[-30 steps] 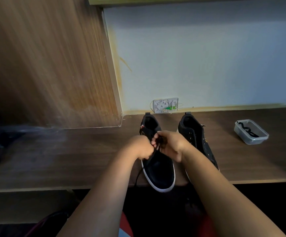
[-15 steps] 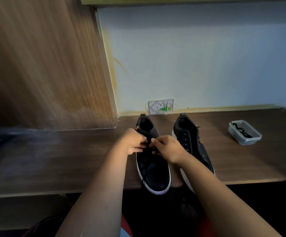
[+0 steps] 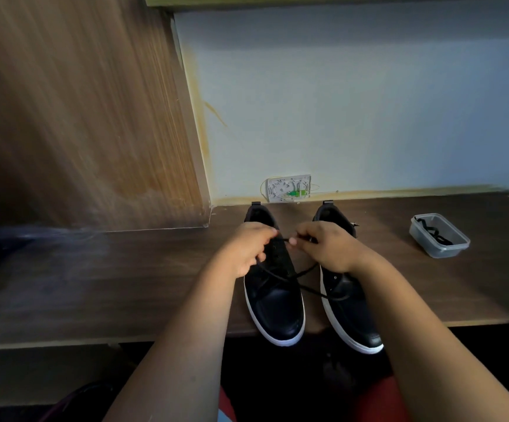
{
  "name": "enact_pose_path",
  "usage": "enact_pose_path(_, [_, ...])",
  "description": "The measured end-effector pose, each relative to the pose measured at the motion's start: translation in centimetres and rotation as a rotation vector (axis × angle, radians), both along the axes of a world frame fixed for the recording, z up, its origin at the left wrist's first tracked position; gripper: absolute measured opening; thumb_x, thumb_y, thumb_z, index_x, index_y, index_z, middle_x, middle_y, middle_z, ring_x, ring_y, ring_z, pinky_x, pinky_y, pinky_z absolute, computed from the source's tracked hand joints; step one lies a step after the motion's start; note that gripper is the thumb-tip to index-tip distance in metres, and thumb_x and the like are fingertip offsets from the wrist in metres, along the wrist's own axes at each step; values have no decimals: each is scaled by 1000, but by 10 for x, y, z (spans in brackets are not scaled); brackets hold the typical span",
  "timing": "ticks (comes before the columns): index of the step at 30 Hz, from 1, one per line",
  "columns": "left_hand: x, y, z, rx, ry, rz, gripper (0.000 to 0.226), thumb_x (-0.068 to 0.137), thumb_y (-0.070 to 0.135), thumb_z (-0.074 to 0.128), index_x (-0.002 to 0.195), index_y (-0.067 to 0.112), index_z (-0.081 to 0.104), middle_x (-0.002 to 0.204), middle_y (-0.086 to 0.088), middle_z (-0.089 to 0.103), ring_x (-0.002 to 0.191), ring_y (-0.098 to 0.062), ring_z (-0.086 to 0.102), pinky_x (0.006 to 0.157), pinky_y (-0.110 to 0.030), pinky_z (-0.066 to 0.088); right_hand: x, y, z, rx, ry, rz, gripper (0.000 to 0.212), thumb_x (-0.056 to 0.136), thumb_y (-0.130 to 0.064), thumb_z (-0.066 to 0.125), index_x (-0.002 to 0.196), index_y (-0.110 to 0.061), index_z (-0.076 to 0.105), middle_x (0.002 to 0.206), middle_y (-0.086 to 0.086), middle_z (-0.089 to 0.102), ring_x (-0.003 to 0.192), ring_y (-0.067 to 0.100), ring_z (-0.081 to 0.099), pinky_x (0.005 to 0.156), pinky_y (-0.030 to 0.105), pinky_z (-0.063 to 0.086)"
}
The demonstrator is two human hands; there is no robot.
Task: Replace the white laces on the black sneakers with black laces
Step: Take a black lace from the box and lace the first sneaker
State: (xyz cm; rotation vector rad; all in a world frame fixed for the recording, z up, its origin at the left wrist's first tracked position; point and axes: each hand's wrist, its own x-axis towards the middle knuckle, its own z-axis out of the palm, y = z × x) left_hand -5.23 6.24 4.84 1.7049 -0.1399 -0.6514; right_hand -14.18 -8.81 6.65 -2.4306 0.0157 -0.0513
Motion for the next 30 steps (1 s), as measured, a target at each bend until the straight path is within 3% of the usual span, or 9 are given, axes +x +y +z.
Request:
enact_pose_path(2, [-1,2,-1,318,-489,-205,5,83,9,61,87,8,64,69,-1,49,64,-16,46,58,-25,35,6,6,3,63,-127,20,20,98,-24,52,81,-22,62,72,-14,53,66,-5,49,62,11,36])
enact_pose_path(5, [-2,6,-3,504,-921,-227,11,78,13,64,72,16,55,72,5,42,67,-15,44,49,-16,23,26,11,-5,32,-308,-60,16,98,-18,52,87,-10,61,77,-7,54,71,0,48,62,9,34])
enact_pose_path(11, [5,7,-9,402,-1234,6,12,85,6,64,93,9,73,73,5,43,67,-10,40,57,-18,23,60,11,-38,-52,-341,-300,21,94,-22,60,86,-4,68,74,-1,57,69,15,50,58,21,29])
enact_pose_path(17, [12,6,-15,386,-973,-38,6,86,17,66,84,20,70,68,11,42,64,-7,44,57,-13,31,63,6,-48,20,-304,-378,14,85,-25,72,88,-11,73,81,0,64,71,10,55,63,13,37])
enact_pose_path(19, [18,7,-14,309,-577,8,12,88,17,63,76,20,63,71,5,47,65,-13,45,56,-23,34,56,7,-50,-11,-382,-403,14,85,-12,69,98,-10,71,97,6,63,85,14,56,76,15,38])
enact_pose_path(22, [21,12,-12,3,-65,30,14,89,9,59,76,10,60,69,0,38,51,-10,29,39,-18,21,41,14,-53,-21,-457,-332,12,81,-12,72,92,-14,74,98,5,62,100,24,53,84,24,37])
enact_pose_path(25, [17,13,-9,-90,-12,11,11,91,7,60,80,9,63,70,-1,44,48,-6,27,34,-15,18,32,26,-53,-27,-410,-261,23,75,-33,80,94,-19,76,98,-3,61,102,18,44,86,27,35])
enact_pose_path(28, [10,12,-7,-75,-33,2,13,93,8,59,83,11,65,74,-3,50,51,-7,27,37,-15,19,32,33,-55,-63,-471,-321,18,75,-34,79,88,-22,77,95,-9,60,100,20,43,82,43,45])
enact_pose_path(30, [5,13,-6,-23,-102,-15,9,94,11,60,88,12,67,73,0,54,55,-7,33,41,-13,24,29,34,-55,-98,-493,-356,12,76,-34,78,82,-23,77,94,-11,60,101,22,42,80,42,42])
